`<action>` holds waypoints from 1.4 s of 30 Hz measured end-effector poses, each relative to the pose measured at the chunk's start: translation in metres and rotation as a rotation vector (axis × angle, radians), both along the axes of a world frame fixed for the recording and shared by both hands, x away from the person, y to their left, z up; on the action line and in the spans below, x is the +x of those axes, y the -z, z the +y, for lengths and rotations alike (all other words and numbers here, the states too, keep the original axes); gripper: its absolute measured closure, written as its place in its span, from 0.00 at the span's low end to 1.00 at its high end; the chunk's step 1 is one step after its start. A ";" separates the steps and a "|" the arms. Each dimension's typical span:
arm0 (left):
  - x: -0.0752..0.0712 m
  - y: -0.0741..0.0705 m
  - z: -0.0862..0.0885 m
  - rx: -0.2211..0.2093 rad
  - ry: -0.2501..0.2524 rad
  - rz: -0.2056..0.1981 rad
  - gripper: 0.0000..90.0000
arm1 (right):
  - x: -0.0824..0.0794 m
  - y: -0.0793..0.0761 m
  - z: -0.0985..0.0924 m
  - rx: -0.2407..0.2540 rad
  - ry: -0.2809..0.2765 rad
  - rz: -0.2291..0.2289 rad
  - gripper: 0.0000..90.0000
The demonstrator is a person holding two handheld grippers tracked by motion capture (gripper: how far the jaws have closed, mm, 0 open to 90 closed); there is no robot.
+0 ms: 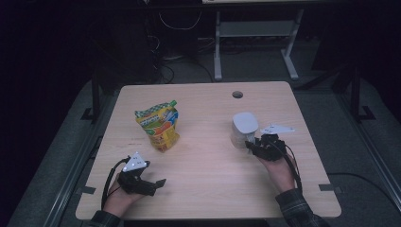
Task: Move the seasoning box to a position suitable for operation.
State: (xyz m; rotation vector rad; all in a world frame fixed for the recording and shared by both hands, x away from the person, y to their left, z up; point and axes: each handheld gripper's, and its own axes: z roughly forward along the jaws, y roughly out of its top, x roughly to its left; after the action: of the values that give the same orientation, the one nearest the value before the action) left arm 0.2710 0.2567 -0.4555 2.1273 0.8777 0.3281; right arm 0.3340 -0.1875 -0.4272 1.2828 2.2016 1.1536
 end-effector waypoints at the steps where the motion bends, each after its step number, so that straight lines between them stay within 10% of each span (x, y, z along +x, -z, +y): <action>1: 0.000 0.000 0.000 0.001 0.000 0.000 0.05 | 0.000 0.000 -0.001 -0.002 -0.004 -0.005 0.75; 29: 0.000 0.001 0.000 0.002 -0.004 0.008 0.05 | 0.002 0.002 -0.022 -0.008 -0.026 -0.044 0.76; 42: 0.001 0.001 0.001 0.002 -0.007 0.009 0.05 | -0.004 0.000 -0.029 -0.005 -0.150 -0.070 0.77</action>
State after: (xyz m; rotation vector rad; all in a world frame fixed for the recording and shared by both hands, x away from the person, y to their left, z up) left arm 0.2716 0.2574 -0.4569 2.1296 0.8905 0.3227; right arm 0.3295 -0.2170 -0.4269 1.0730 2.2796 1.2271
